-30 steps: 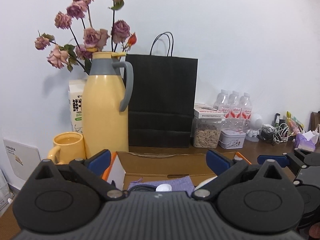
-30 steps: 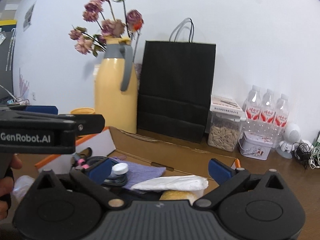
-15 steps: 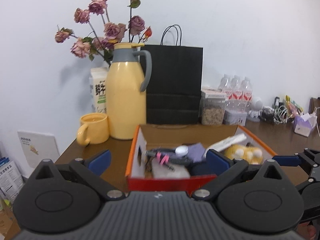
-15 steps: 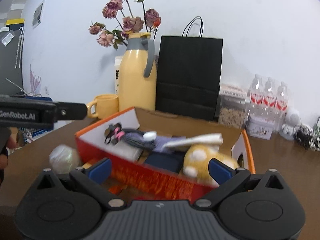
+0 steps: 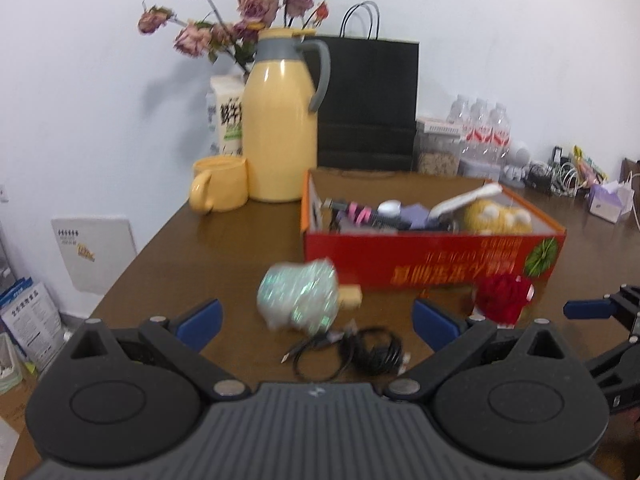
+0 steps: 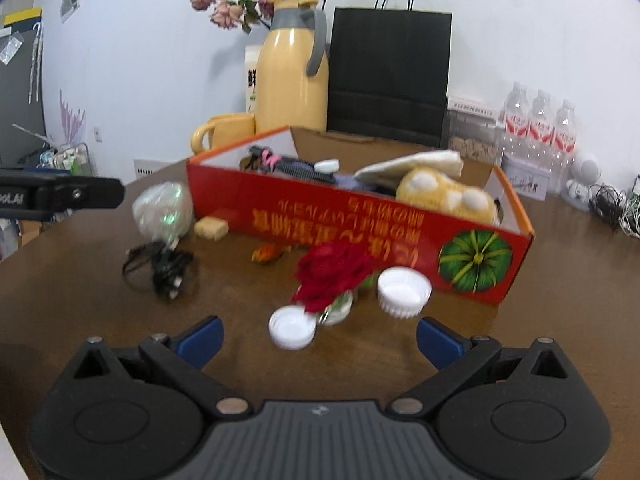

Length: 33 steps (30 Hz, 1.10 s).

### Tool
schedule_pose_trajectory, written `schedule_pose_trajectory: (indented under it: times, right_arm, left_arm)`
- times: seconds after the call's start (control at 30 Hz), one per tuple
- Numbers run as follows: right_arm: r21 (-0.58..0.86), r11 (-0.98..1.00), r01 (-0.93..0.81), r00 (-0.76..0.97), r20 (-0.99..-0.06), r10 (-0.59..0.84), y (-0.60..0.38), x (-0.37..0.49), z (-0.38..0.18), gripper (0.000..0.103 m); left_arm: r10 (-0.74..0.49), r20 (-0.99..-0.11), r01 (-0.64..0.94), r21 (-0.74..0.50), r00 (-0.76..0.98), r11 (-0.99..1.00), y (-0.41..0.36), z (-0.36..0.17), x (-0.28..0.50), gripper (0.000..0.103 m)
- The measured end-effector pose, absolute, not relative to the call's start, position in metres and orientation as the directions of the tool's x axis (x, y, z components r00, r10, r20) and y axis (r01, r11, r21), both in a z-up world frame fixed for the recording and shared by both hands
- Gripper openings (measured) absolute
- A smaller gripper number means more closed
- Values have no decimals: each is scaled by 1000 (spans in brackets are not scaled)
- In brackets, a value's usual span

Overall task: Organize objects
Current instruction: 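Move both grippers back out of the box toward the table, then grasp a white bottle cap with the right gripper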

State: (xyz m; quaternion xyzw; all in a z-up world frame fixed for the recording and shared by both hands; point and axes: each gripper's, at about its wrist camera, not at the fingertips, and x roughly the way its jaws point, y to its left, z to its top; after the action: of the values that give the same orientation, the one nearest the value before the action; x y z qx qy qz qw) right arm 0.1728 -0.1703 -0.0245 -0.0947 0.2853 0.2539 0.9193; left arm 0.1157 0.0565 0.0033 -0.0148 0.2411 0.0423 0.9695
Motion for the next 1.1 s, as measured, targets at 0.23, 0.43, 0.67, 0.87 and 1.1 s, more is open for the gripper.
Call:
schedule_pose_trajectory:
  times: [0.23, 0.43, 0.67, 0.87, 1.1]
  right_arm:
    - [-14, 843, -538, 682, -595, 425, -159, 170, -32, 68]
    - [18, 851, -525, 670, -608, 426, -150, 180, -35, 38]
    - [27, 862, -506, 679, -604, 417, -149, 186, -37, 28]
    - [26, 853, -521, 681, -590, 433, -150, 182, -37, 27]
    - [-4, 855, -518, 715, -550, 431, -161, 168, -32, 27]
  left_arm:
    - [92, -508, -119, -21, 856, 993, 72, -12, 103, 103]
    - [90, -514, -127, -38, 853, 991, 81, -15, 99, 103]
    - [77, -520, -119, -48, 850, 992, 82, -19, 102, 103]
    - [69, -535, -108, -42, 842, 993, 80, -23, 107, 103]
    - [79, -556, -102, -10, 827, 995, 80, -26, 125, 103]
